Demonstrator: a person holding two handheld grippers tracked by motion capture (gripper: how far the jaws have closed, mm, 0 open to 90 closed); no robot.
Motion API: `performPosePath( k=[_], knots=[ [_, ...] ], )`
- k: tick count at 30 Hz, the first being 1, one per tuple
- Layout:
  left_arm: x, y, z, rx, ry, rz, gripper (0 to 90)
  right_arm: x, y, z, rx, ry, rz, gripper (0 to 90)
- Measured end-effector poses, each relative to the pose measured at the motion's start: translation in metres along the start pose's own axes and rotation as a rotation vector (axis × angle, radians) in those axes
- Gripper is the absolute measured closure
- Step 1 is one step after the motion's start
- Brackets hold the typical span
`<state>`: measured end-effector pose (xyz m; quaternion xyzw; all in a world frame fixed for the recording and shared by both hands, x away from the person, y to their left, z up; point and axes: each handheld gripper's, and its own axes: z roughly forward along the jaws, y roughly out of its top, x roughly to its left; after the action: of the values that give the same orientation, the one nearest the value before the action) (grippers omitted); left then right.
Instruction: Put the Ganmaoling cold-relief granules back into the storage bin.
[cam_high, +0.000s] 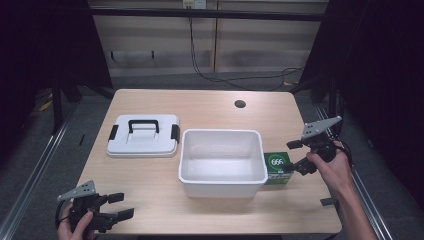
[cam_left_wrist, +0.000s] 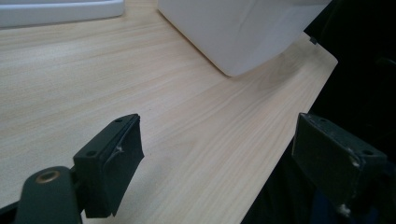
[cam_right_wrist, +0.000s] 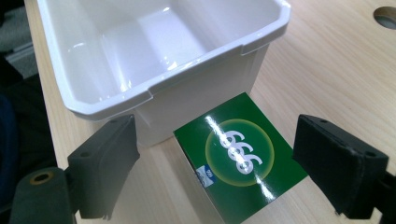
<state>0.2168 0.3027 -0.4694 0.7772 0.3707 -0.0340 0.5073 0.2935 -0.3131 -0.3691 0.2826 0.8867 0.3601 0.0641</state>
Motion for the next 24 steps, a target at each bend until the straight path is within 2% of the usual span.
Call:
performPosePath(
  k=[5,7,9,12,16,19,22,23,24],
  knots=[
    [0.000,0.000,0.000,0.000,0.002,-0.002,16.0,0.000,0.007,0.002,0.045,0.023,-0.026,13.5],
    [0.000,0.000,0.001,0.007,0.004,0.003,16.0,-0.002,0.011,0.002,0.045,0.036,-0.030,13.7],
    [0.000,0.000,0.001,0.006,0.002,0.003,16.0,-0.005,0.017,0.005,0.071,0.039,-0.022,16.0],
    [0.001,0.000,0.001,0.005,0.003,0.000,16.0,-0.008,0.022,0.009,0.114,0.047,0.026,15.1],
    [0.000,0.000,0.001,0.006,0.003,0.001,16.0,-0.011,0.026,0.016,0.153,0.053,0.011,15.8],
    [0.001,0.000,0.001,0.006,0.002,0.000,16.0,-0.014,0.028,0.022,0.196,0.060,-0.067,13.2],
    [0.001,0.000,0.001,0.009,0.003,0.000,16.0,-0.014,0.030,0.025,0.228,0.080,-0.091,12.8],
    [0.001,0.000,0.001,0.007,0.003,0.001,16.0,-0.015,0.031,0.028,0.247,0.096,-0.125,12.5],
    [0.001,0.000,0.001,0.007,0.003,0.001,16.0,-0.015,0.031,0.030,0.262,0.098,-0.127,12.2]
  ],
)
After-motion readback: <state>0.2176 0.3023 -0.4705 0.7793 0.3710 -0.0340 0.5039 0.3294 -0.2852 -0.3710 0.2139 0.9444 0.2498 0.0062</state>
